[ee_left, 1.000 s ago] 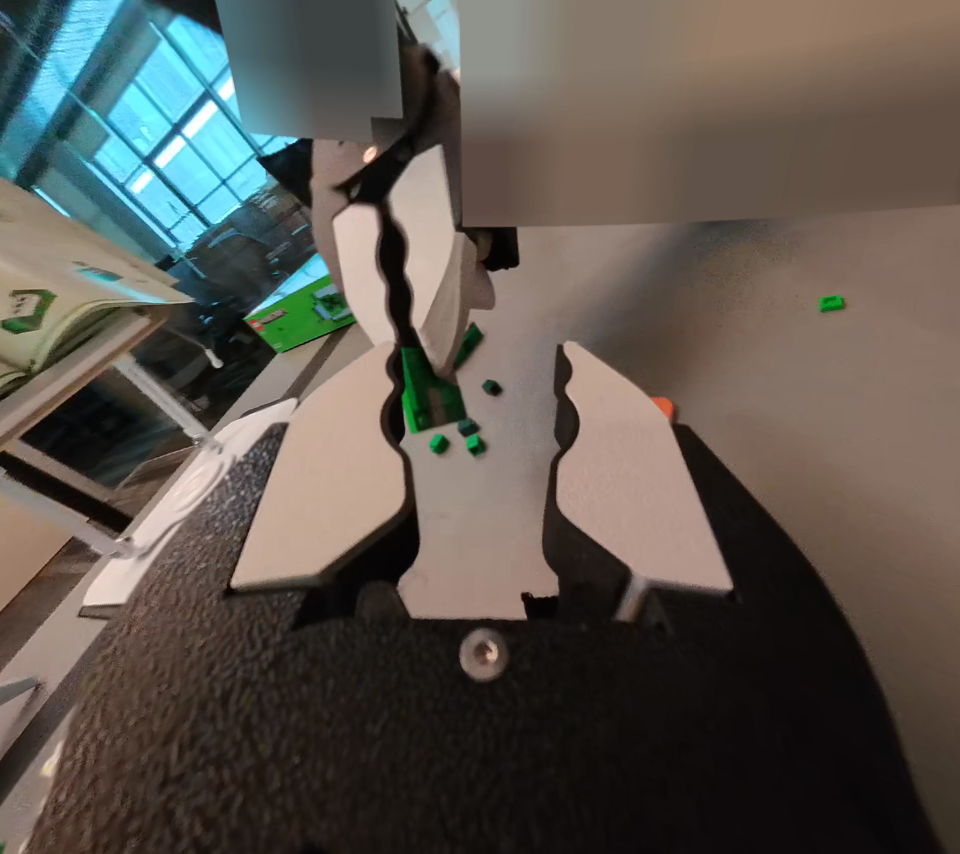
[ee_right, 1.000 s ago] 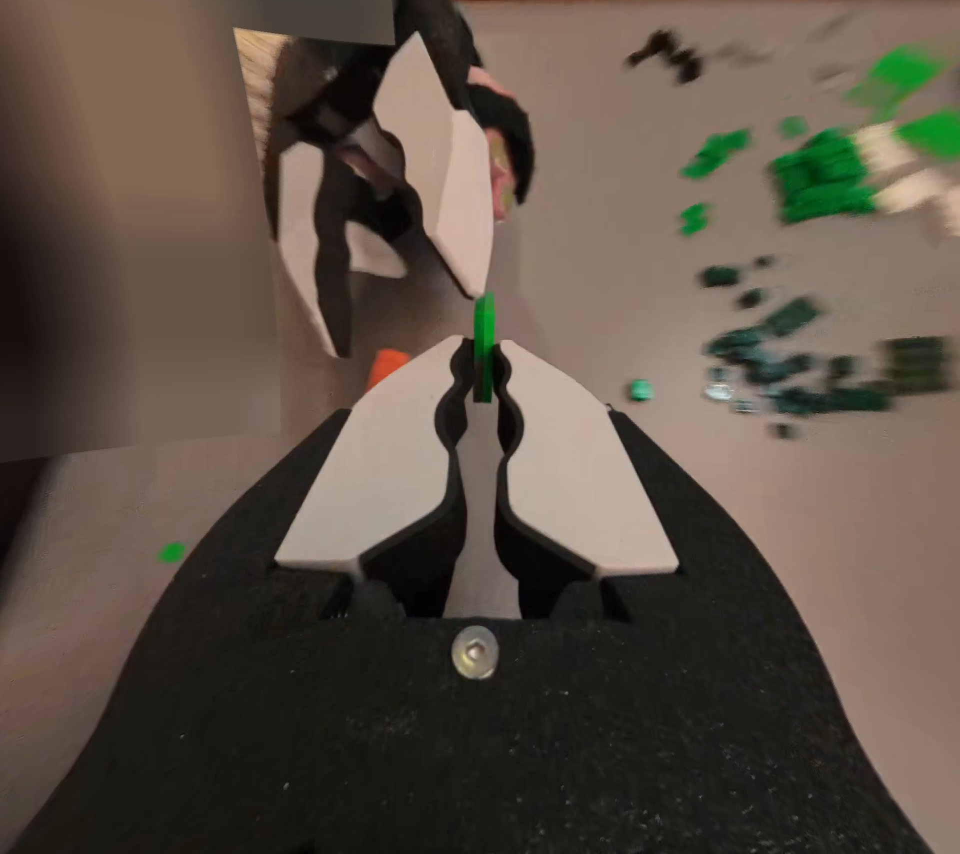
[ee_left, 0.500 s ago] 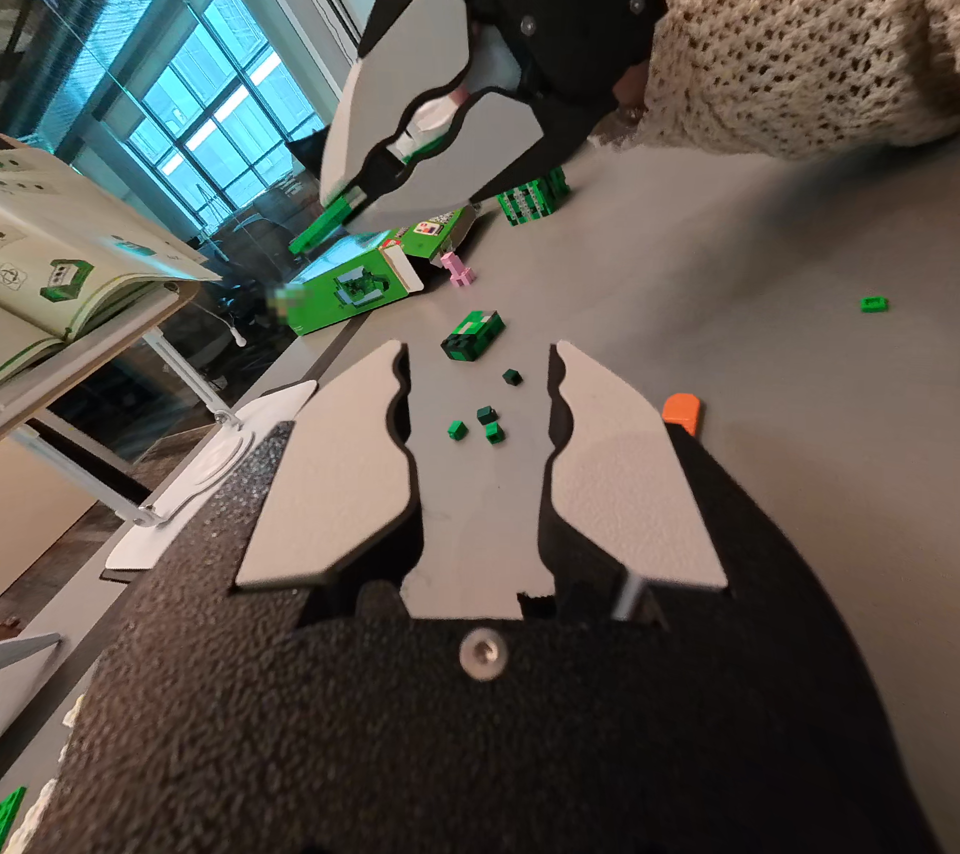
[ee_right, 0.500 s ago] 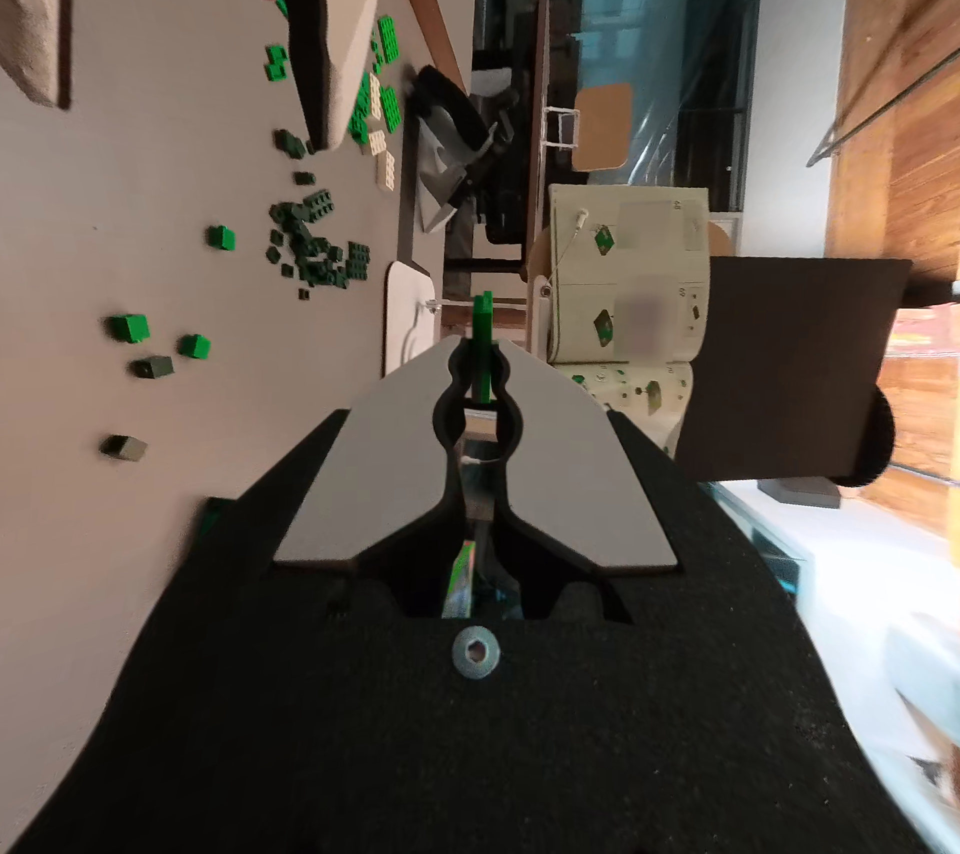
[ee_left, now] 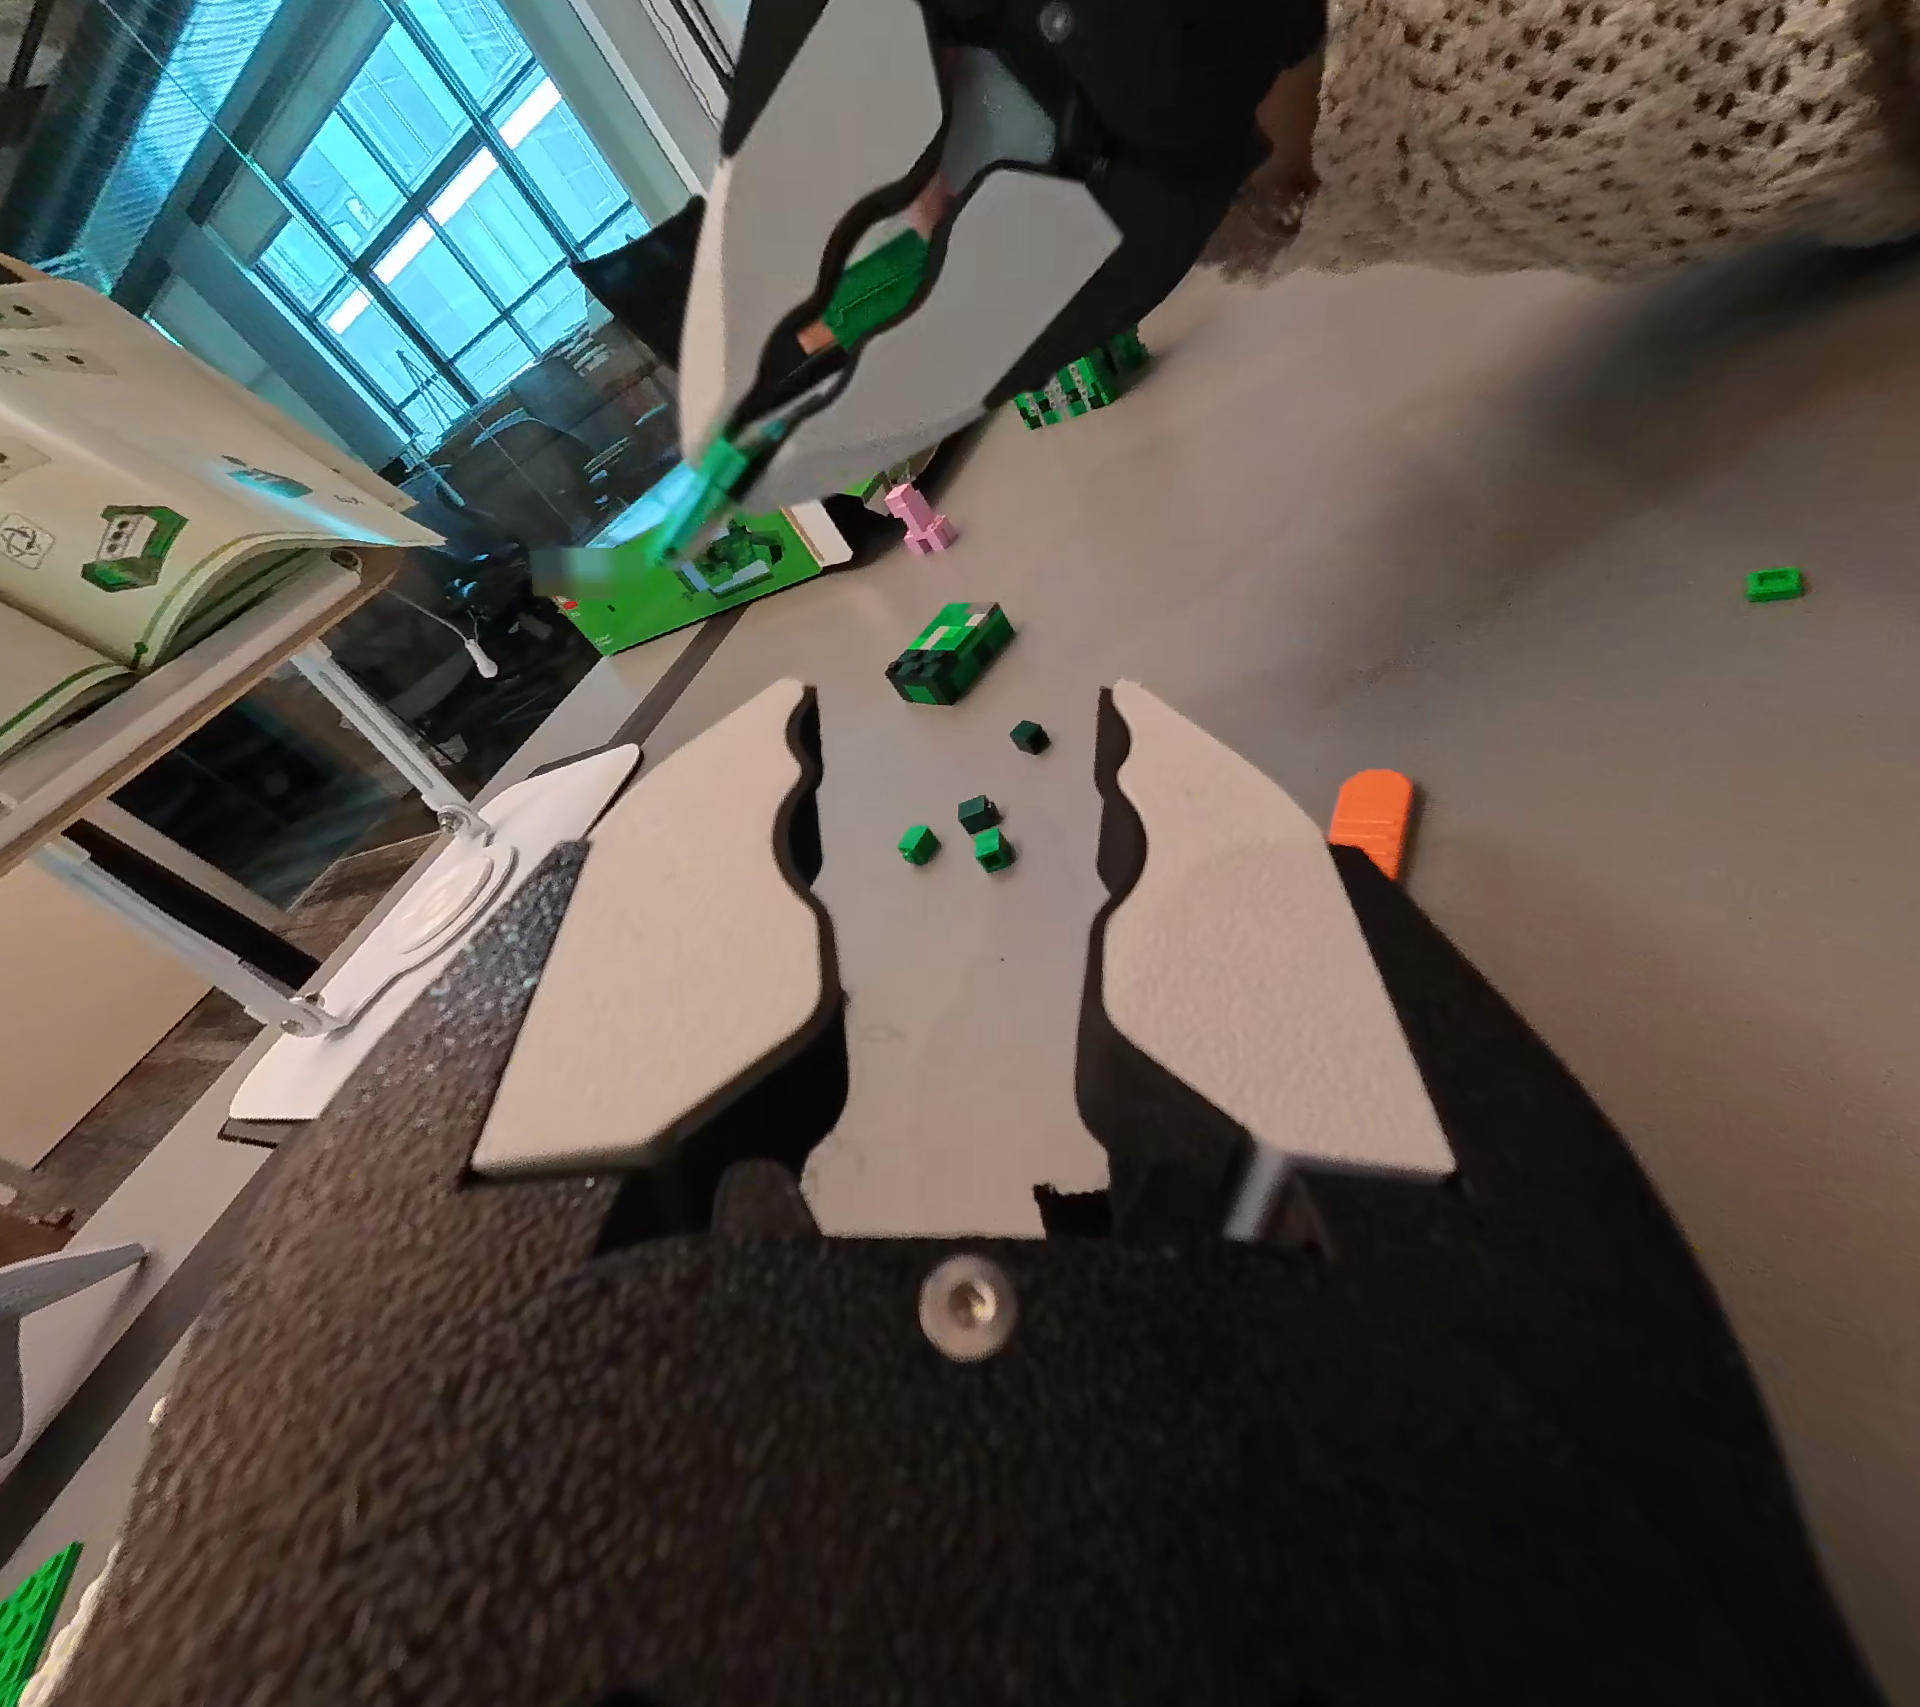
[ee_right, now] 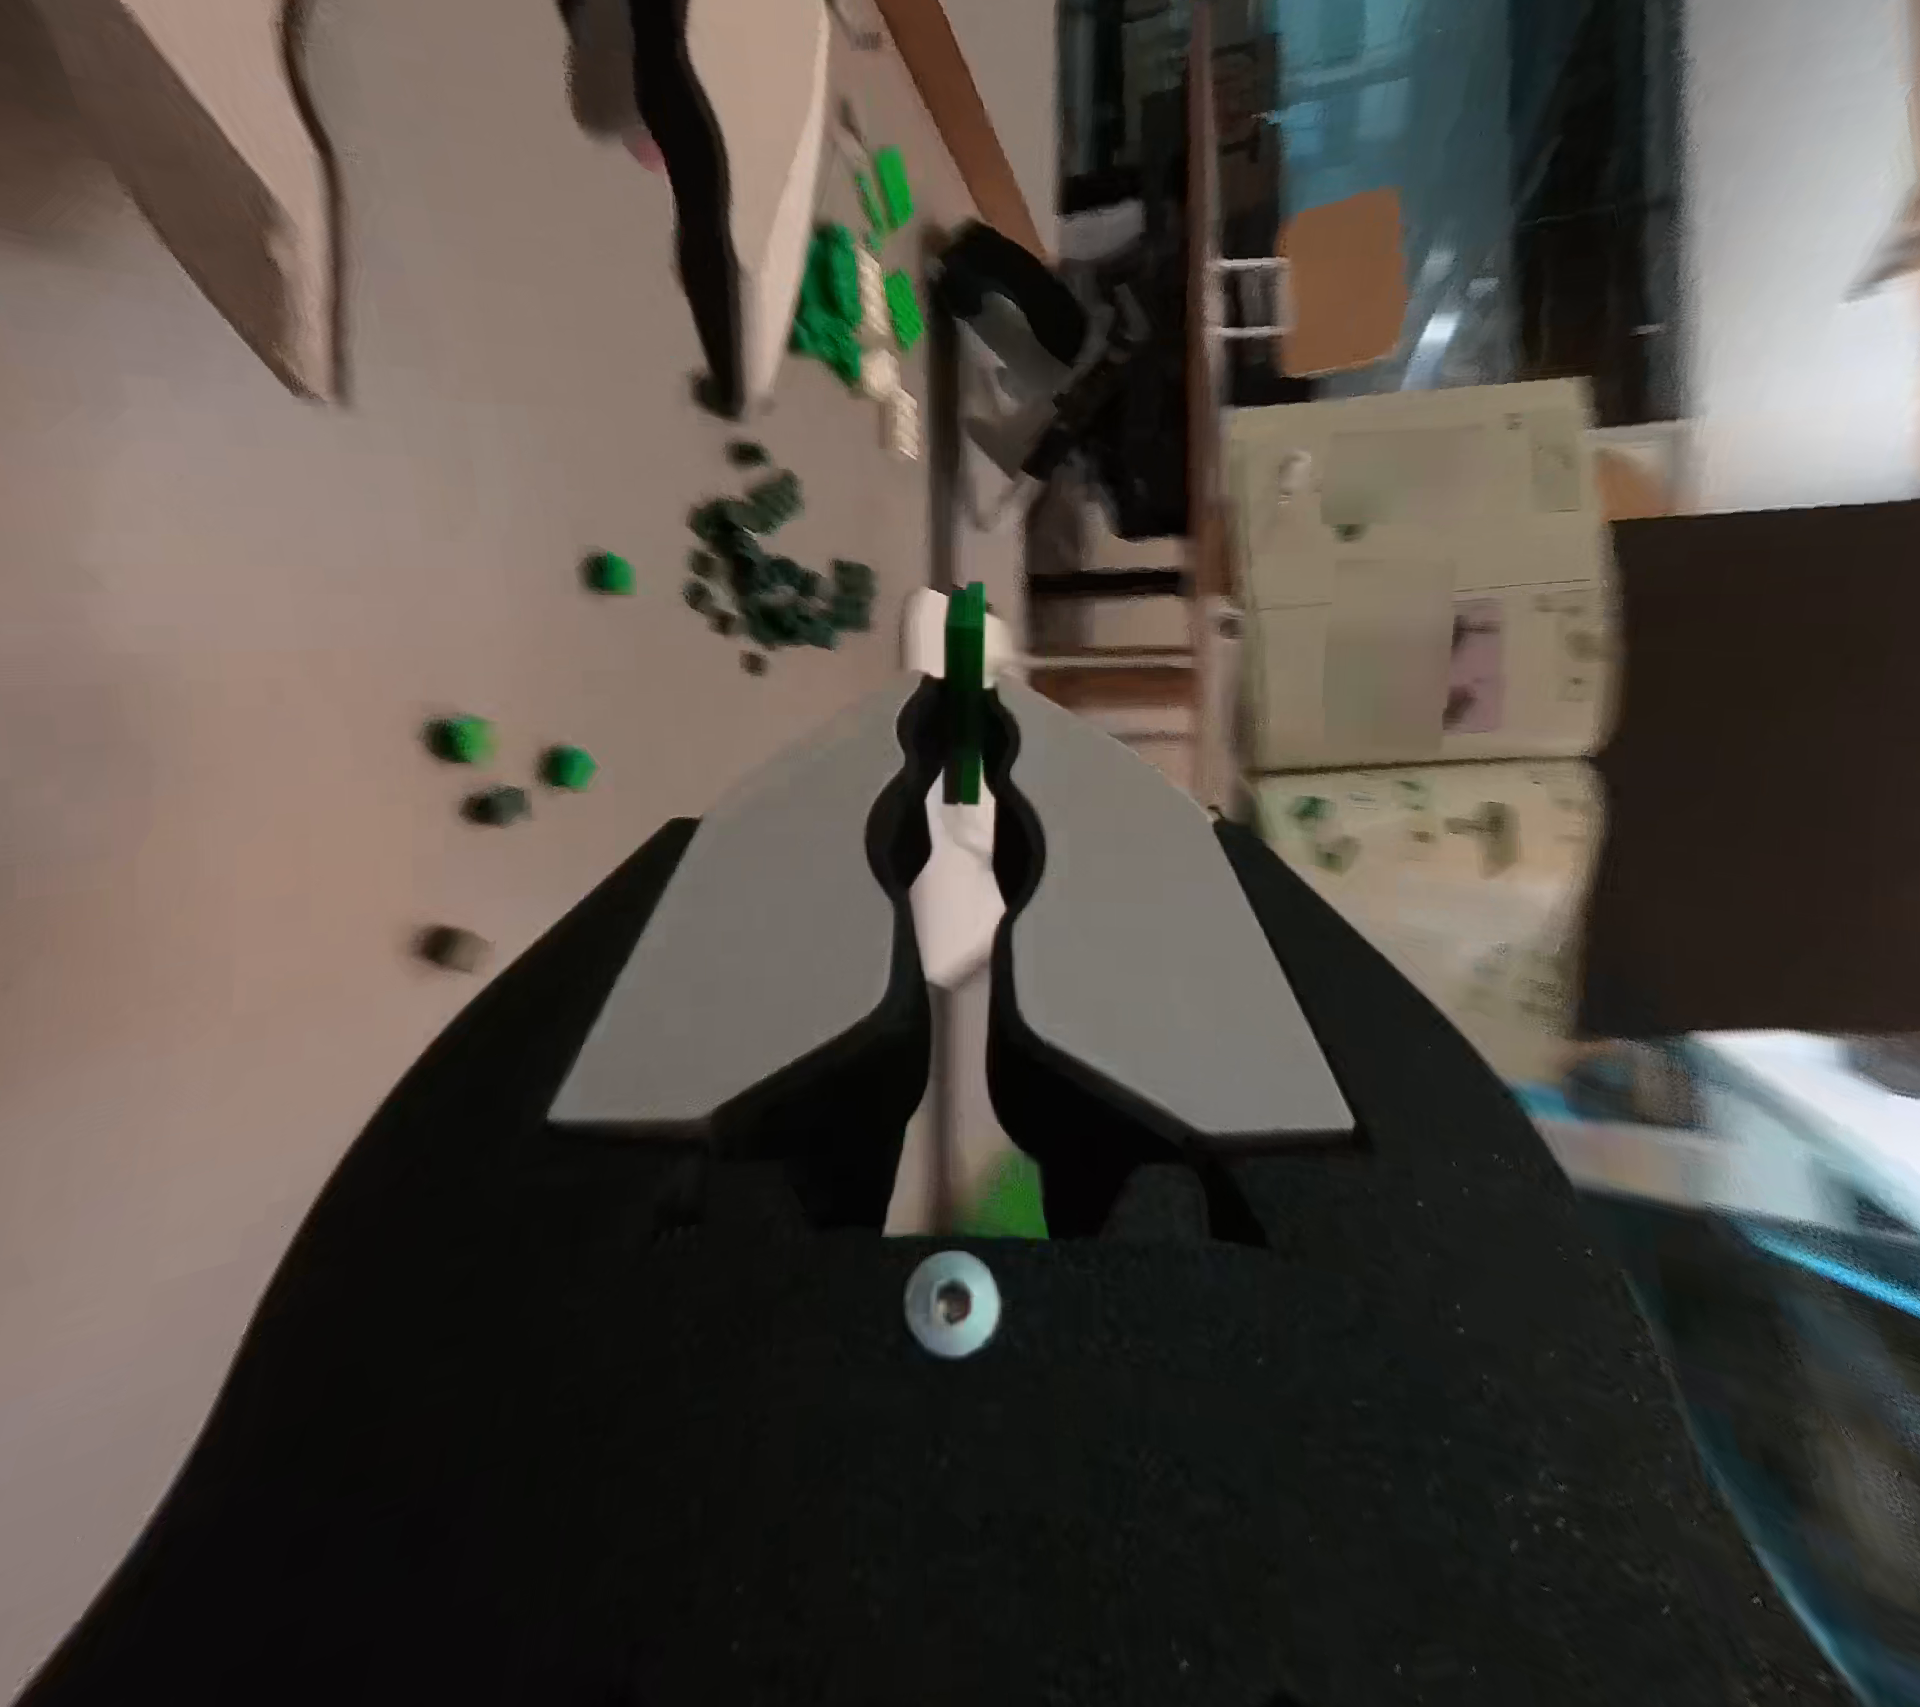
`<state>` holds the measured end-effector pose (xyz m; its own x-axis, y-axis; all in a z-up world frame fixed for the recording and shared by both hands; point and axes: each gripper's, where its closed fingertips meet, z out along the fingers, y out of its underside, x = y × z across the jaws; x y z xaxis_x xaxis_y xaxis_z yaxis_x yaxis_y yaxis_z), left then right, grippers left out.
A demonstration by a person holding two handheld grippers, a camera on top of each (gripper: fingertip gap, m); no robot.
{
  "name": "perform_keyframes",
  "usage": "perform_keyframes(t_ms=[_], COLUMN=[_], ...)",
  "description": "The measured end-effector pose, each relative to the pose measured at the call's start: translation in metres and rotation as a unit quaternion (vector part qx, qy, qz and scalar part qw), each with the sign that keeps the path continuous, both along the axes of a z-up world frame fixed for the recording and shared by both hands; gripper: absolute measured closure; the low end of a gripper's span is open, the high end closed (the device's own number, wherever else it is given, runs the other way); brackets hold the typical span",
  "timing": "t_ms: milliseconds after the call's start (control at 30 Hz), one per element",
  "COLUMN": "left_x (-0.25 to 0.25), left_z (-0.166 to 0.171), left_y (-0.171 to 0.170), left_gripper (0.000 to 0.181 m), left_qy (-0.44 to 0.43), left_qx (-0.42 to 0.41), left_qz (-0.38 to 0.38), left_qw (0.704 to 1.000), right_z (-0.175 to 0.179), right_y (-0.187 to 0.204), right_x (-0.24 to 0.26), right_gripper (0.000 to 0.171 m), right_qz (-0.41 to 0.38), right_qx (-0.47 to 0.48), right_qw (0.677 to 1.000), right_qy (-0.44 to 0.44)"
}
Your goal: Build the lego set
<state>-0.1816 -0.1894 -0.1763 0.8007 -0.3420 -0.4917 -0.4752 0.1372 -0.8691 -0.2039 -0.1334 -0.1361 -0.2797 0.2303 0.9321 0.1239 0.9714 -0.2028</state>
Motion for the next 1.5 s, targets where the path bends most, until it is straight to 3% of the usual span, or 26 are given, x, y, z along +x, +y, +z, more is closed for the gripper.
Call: perform_keyframes(t_ms=[67, 200, 333, 433, 533, 700, 800, 900, 1000, 1067, 1133, 1267, 1433, 1500], left_x=[-0.002, -0.003, 0.011, 0.027, 0.027, 0.015, 0.013, 0.004, -0.011, -0.018, -0.019, -0.017, -0.011, -0.008], left_z=[-0.001, 0.001, 0.003, -0.002, -0.008, -0.020, -0.026, -0.020, -0.002, 0.010, 0.021, 0.027, 0.031, 0.031], left_y=[0.001, 0.001, -0.004, -0.007, -0.004, 0.002, 0.003, 0.003, 0.001, -0.002, -0.006, -0.010, -0.013, -0.014], left_gripper=[0.130, 0.123, 0.122, 0.135, 0.144, 0.170, 0.173, 0.175, 0.175, 0.175, 0.175, 0.175, 0.175, 0.175], left_qy=[0.000, -0.006, 0.007, -0.010, -0.041, -0.048, -0.054, -0.072, -0.131, -0.181, -0.230, -0.274, -0.296, -0.298], left_qx=[-0.001, 0.002, 0.010, -0.019, -0.059, -0.109, -0.135, -0.122, -0.086, -0.059, -0.040, -0.035, -0.035, -0.036], left_qz=[0.006, 0.007, -0.030, -0.072, -0.068, -0.036, -0.033, -0.014, -0.003, -0.014, -0.040, -0.076, -0.111, -0.122], left_qw=[1.000, 1.000, 0.999, 0.997, 0.995, 0.992, 0.989, 0.990, 0.988, 0.982, 0.972, 0.958, 0.948, 0.946], right_z=[-0.015, -0.029, -0.037, -0.050, -0.060, -0.068, -0.075, -0.069, -0.051, -0.043, -0.044, -0.035, -0.029, -0.028], right_y=[-0.018, -0.047, -0.062, -0.059, -0.060, -0.058, -0.056, -0.053, -0.049, -0.050, -0.061, -0.070, -0.069, -0.069], right_x=[0.006, 0.031, 0.056, 0.056, 0.052, 0.038, 0.036, 0.021, 0.006, 0.004, 0.009, 0.010, 0.011, 0.014], right_gripper=[0.165, 0.165, 0.165, 0.165, 0.165, 0.165, 0.165, 0.159, 0.135, 0.126, 0.122, 0.135, 0.160, 0.163], right_qz=[0.046, 0.125, 0.156, 0.131, 0.114, 0.077, 0.061, 0.055, 0.071, 0.070, 0.078, 0.101, 0.117, 0.129], right_qx=[-0.144, -0.388, -0.502, -0.516, -0.497, -0.439, -0.396, -0.391, -0.425, -0.482, -0.553, -0.638, -0.655, -0.650], right_qw=[0.985, 0.873, 0.733, 0.696, 0.706, 0.771, 0.801, 0.841, 0.867, 0.849, 0.800, 0.741, 0.728, 0.728], right_qy=[-0.081, -0.268, -0.432, -0.482, -0.491, -0.455, -0.444, -0.370, -0.250, -0.207, -0.221, -0.183, -0.164, -0.178])
